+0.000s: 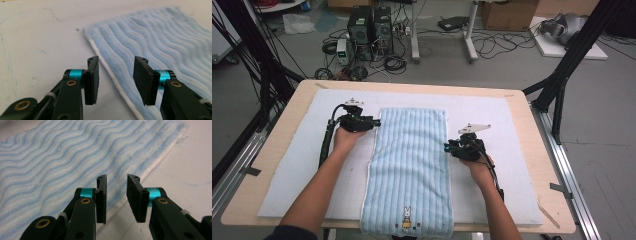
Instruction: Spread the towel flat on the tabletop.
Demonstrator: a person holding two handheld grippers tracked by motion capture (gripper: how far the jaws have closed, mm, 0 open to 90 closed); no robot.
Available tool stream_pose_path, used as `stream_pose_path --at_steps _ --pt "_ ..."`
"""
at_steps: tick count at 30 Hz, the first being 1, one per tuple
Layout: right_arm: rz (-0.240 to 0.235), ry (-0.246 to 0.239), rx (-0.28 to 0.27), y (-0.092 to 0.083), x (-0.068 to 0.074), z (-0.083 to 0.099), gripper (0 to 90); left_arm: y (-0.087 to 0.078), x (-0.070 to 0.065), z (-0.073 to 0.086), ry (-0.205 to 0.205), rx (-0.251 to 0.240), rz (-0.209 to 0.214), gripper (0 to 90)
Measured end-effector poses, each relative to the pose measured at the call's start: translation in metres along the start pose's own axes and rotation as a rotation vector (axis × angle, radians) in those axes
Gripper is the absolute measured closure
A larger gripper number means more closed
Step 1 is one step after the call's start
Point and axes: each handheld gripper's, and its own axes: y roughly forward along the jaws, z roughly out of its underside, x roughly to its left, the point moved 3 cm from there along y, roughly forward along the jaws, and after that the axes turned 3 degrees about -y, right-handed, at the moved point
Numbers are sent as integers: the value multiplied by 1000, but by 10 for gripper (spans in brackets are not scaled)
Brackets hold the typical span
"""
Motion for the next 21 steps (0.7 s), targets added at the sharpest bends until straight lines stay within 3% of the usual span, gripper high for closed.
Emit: stream_pose_path --at_steps 4,7,9,10,13,17,19,21 --pt "3 -10 -27 -1 0 -2 691 15 2 -4 -9 2 -34 624" --pt "7 6 -23 0 -4 -1 687 26 -2 -5 49 32 -83 677" --pt "10 13 -23 0 -5 -1 685 29 -7 -6 95 26 -107 758" --pt "10 14 -26 -1 -5 -1 685 31 -8 -7 111 26 -117 850" --pt "20 8 -34 0 -6 -2 686 35 -8 -12 145 29 -195 882" --pt "52 22 -30 3 -8 -5 687 39 -4 -15 86 2 -201 863" --pt "75 31 -33 5 -12 -9 686 37 -3 -15 63 0 -189 674" --pt "95 40 -32 8 -18 -16 671 34 -3 -15 63 -1 -166 625"
